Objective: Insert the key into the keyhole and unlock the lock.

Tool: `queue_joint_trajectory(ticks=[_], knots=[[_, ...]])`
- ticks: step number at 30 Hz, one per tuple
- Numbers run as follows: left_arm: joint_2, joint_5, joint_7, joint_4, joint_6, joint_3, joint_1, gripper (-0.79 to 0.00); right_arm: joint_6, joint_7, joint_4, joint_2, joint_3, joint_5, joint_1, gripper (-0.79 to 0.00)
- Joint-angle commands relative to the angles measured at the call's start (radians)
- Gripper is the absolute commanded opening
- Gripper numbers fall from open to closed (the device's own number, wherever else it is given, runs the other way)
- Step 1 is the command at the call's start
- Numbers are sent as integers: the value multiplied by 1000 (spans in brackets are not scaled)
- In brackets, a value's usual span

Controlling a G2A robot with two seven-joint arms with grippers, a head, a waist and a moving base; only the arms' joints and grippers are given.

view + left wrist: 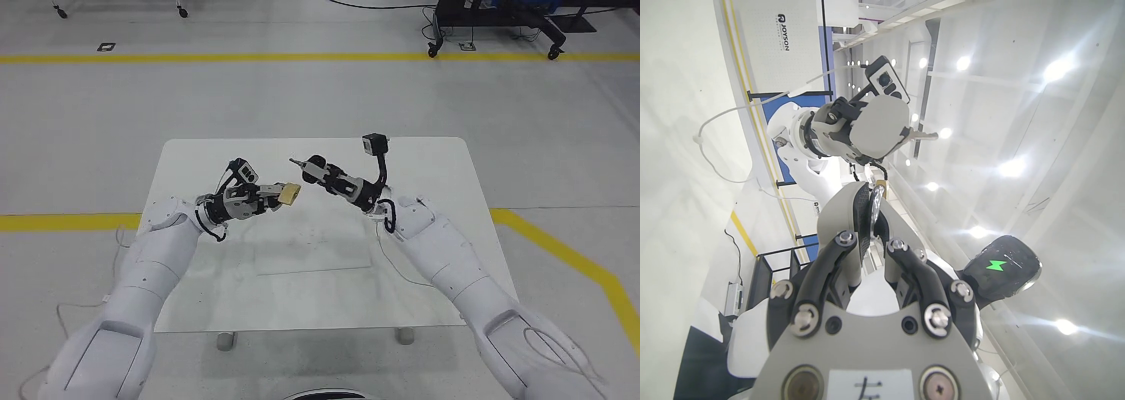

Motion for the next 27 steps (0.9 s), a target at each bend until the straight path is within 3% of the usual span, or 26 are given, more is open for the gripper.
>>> queue_joint_trajectory(ticks=[1, 10, 17, 22, 27], knots=[[-3, 0, 0, 10, -7, 10, -4, -785, 3, 8, 7, -5, -12, -11, 8, -785], [-18, -18, 8, 88, -9, 20, -34, -785, -23, 118, 8, -14, -56, 0, 23, -785], [-30, -33, 29, 124, -2, 15, -49, -785, -33, 72, -32, 5, 13, 8, -7, -785], [-39, -41, 53, 101, -1, 12, -58, -785, -33, 31, -113, 30, 90, -52, -60, -785], [-40, -43, 50, 93, -1, 13, -57, -785, -33, 28, -120, 31, 95, -54, -65, -785]])
